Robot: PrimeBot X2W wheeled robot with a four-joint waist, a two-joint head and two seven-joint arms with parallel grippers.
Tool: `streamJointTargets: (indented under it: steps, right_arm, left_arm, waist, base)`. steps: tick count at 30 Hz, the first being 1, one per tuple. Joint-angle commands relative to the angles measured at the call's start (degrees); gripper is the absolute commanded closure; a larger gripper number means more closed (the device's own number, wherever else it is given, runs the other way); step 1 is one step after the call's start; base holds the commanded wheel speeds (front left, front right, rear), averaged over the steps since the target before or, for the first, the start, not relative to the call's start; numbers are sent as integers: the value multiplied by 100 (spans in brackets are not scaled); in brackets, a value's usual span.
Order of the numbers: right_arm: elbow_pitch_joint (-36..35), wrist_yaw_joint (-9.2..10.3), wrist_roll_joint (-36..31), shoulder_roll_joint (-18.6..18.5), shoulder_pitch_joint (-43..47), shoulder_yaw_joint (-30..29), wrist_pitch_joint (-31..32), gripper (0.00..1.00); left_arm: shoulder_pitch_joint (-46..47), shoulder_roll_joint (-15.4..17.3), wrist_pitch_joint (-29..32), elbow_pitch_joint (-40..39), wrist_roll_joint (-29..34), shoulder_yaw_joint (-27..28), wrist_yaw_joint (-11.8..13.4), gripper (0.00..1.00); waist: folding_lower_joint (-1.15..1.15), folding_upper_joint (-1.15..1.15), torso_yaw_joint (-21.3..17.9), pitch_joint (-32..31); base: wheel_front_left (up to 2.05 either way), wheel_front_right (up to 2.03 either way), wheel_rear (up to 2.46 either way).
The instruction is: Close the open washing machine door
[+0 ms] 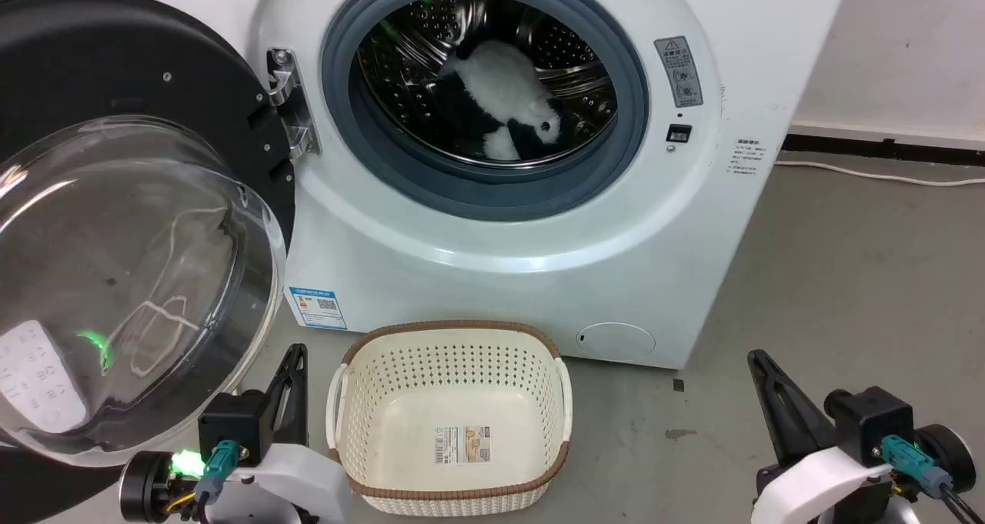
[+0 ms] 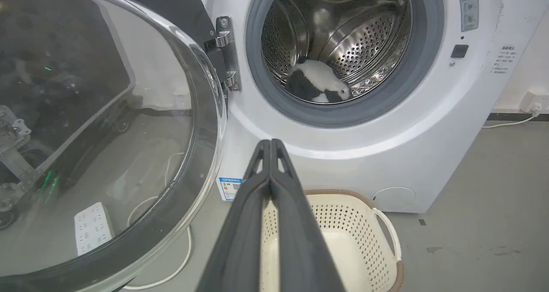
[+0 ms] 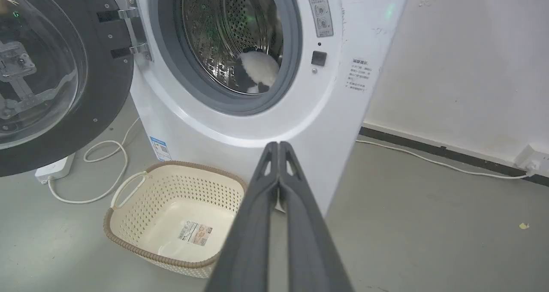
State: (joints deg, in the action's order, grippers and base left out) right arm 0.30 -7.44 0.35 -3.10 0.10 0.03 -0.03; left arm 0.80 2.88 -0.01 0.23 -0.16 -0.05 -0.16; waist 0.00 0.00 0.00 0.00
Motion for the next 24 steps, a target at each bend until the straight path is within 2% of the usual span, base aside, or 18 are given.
streamJointTargets:
  steps: [1,24]
  right_arm:
    - [-30,-5,-35,23,-10,-3,3,100]
    - [-30,-5,-35,23,-10,-3,3,100]
  left_arm:
    - [-80,-1,1,-23,16,5,16,100]
    - [-80,-1,1,-23,16,5,16,100]
  waist:
    - [0,0,0,0]
    - [0,0,0,0]
  base:
    - [0,0,0]
    - [0,0,0]
